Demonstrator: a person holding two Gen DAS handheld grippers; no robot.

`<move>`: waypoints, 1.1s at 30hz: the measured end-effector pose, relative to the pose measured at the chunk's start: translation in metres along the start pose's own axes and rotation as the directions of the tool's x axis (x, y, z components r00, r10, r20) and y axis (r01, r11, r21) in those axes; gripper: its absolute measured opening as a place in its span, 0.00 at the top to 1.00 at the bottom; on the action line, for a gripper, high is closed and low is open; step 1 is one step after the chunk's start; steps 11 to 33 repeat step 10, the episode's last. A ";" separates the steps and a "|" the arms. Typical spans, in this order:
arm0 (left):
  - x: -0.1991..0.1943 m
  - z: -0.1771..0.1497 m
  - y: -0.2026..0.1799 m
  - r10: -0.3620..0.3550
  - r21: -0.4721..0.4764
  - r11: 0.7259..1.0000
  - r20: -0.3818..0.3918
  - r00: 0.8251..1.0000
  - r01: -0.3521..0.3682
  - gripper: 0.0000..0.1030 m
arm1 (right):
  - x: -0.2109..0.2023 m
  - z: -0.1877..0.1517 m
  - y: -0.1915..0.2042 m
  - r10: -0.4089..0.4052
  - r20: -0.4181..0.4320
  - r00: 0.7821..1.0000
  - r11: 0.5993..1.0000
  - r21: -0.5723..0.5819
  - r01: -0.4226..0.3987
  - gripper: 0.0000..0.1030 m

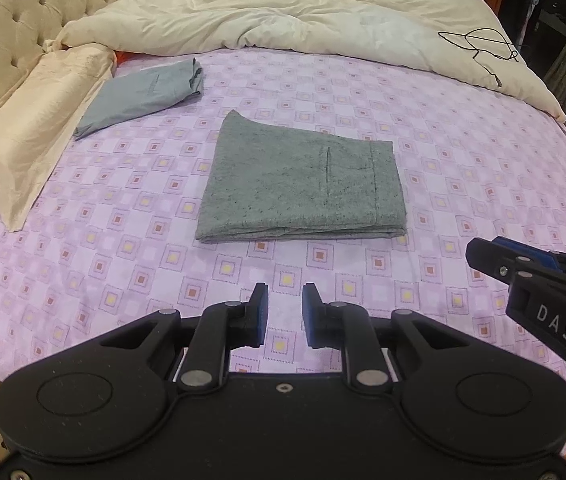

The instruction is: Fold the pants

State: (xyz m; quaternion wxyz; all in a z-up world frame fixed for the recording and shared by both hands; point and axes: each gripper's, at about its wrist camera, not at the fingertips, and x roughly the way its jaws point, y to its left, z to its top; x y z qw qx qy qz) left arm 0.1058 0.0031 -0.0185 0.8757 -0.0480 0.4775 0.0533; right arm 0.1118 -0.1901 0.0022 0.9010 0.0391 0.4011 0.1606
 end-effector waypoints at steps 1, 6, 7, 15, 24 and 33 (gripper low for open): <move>0.002 0.001 0.003 -0.008 0.002 1.000 -0.003 1.000 0.008 0.74 | 0.002 0.000 0.001 -0.006 -0.002 1.000 1.000 0.001 0.006 0.85; 0.012 0.011 0.016 -0.027 0.027 0.999 -0.009 1.000 0.028 0.74 | 0.014 0.004 0.014 -0.042 -0.011 0.999 0.999 0.025 0.042 0.85; 0.014 0.015 0.020 -0.033 0.033 0.999 -0.009 0.999 0.033 0.74 | 0.018 0.006 0.019 -0.051 -0.015 0.999 0.998 0.033 0.051 0.85; 0.020 0.024 0.033 -0.035 0.056 0.998 -0.009 0.999 0.036 0.74 | 0.027 0.009 0.030 -0.073 -0.024 0.997 0.996 0.042 0.074 0.85; 0.020 0.024 0.033 -0.035 0.056 0.998 -0.009 0.999 0.036 0.74 | 0.027 0.009 0.030 -0.073 -0.024 0.997 0.996 0.042 0.074 0.85; 0.020 0.024 0.033 -0.035 0.056 0.998 -0.009 0.999 0.036 0.74 | 0.027 0.009 0.030 -0.073 -0.024 0.997 0.996 0.042 0.074 0.85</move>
